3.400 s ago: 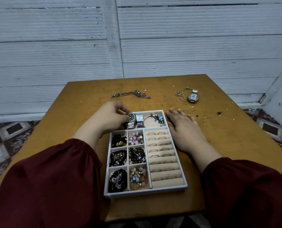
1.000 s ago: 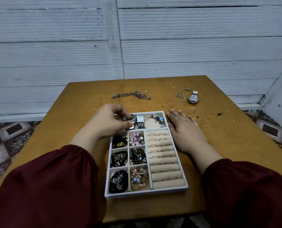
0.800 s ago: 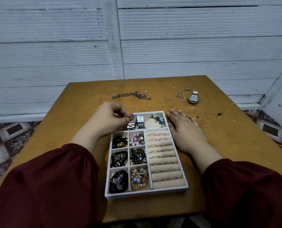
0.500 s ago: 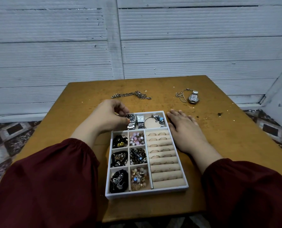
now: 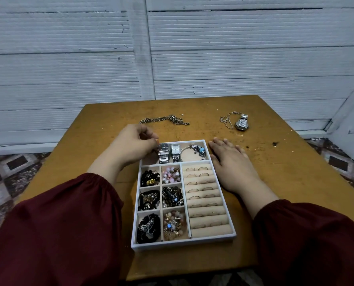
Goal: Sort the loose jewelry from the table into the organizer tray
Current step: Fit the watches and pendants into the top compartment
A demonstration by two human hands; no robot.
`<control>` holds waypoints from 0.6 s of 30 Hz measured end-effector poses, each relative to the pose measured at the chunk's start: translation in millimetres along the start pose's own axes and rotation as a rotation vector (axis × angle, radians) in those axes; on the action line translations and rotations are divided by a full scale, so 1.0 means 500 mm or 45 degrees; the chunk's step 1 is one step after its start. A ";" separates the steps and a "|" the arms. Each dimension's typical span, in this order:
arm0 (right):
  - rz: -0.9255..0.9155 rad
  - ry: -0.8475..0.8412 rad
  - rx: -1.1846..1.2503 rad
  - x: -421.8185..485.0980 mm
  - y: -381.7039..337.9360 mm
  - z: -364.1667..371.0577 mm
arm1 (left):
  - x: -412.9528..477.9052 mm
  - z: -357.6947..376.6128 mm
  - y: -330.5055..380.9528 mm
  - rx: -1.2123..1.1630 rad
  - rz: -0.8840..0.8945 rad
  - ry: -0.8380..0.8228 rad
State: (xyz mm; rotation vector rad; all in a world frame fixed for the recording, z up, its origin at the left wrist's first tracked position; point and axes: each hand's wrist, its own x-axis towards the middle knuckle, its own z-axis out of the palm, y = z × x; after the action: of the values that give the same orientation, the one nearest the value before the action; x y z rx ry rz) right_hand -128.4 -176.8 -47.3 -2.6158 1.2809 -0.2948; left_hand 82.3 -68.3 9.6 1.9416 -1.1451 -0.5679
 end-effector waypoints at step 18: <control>0.189 0.262 0.405 0.007 0.003 -0.036 | 0.046 0.059 0.072 0.144 0.320 0.370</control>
State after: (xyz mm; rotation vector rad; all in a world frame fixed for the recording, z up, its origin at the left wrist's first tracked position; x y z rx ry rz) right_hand -132.0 -182.4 -30.1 -2.2573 1.3545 -0.6946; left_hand 54.6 -110.0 21.9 1.8618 -1.2273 -0.0842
